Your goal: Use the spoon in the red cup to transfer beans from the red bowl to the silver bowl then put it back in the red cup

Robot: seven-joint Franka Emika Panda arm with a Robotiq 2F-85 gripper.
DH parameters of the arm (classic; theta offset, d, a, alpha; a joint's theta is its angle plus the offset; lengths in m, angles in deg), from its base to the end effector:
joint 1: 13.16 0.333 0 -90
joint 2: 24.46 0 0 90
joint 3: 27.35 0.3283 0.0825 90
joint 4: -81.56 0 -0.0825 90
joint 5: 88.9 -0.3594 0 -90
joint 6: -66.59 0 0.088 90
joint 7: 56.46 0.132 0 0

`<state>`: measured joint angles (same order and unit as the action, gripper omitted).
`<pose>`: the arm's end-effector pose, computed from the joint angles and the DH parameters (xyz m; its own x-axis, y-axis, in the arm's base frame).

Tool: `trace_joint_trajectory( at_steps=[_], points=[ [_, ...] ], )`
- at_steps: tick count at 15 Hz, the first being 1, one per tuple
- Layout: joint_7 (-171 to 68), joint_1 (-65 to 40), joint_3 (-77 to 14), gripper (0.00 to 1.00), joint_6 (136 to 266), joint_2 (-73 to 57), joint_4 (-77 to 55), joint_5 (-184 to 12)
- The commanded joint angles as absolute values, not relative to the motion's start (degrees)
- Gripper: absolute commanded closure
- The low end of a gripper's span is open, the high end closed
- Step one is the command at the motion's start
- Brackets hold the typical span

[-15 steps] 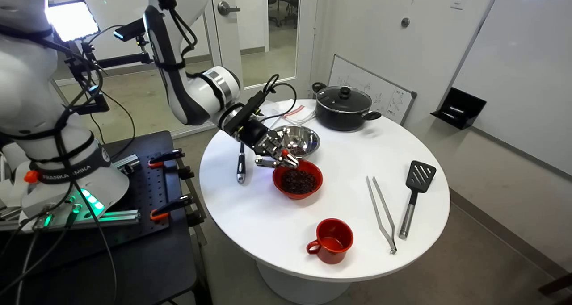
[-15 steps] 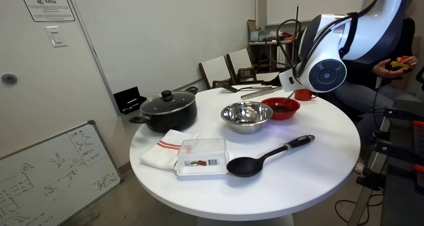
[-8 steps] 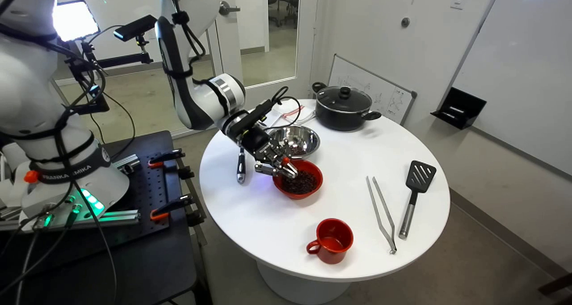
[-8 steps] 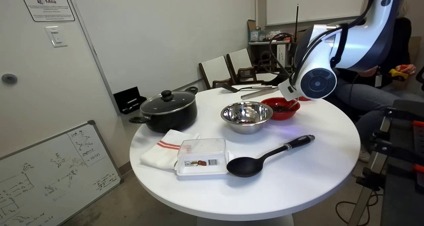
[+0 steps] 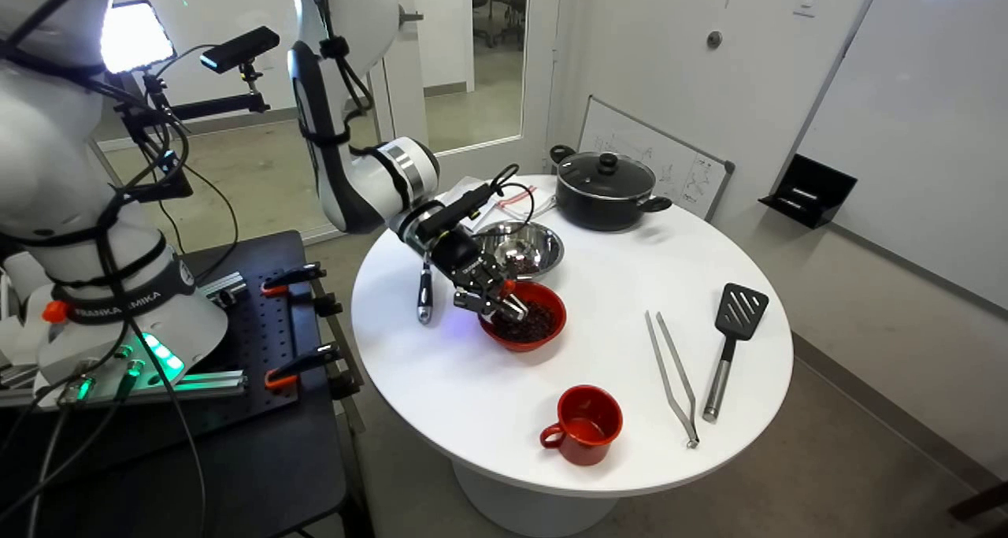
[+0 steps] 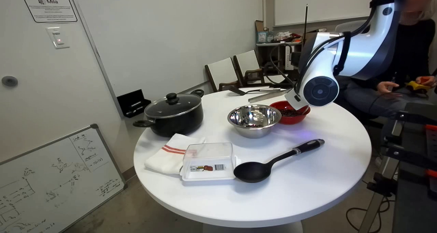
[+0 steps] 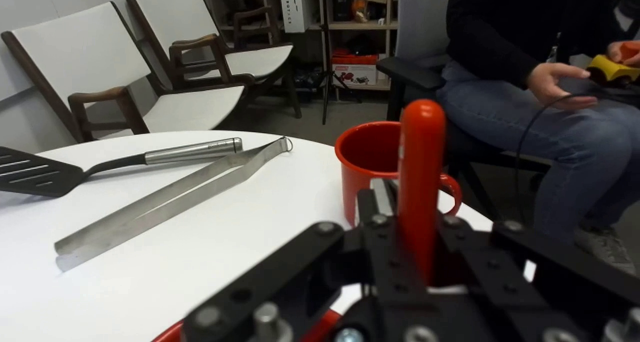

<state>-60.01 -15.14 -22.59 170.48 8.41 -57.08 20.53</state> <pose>0.4379 -0.0754 0.1065 -0.0008 0.2493 -0.9684 0.9221 0.3748 0.0958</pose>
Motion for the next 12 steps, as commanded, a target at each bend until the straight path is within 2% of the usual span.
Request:
trace_joint_trajectory(
  at_steps=[1,12],
  points=[
    [-62.22,-14.07,-23.19,0.98,169.38,10.73,-55.04,19.83],
    [-58.39,-15.18,-23.44,0.98,171.23,13.69,-52.65,20.96]
  ],
)
